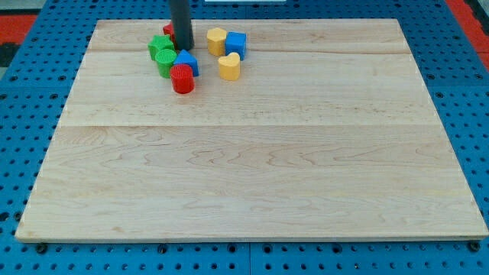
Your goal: Move the yellow hexagon to the right of the yellow heart
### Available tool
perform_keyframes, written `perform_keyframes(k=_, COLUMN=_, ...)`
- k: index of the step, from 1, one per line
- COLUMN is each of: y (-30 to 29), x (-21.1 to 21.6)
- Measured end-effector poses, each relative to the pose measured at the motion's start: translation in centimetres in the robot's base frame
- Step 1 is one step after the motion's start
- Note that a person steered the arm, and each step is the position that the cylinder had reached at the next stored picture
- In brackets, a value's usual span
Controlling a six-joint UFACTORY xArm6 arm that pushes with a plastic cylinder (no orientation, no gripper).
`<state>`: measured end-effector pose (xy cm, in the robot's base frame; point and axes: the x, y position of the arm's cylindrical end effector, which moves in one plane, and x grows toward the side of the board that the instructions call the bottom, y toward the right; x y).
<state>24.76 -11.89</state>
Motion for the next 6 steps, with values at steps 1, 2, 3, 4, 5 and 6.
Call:
perform_keyframes(k=1, y=0.5, x=-1.7)
perform_keyframes(k=2, y=7.6, x=-1.7)
perform_keyframes(k=3, y=9.8, x=2.9)
perform_keyframes(k=4, y=10.2, x=7.0)
perform_keyframes(k=5, y=11.5, x=10.0)
perform_keyframes(k=6, y=11.5, x=11.0)
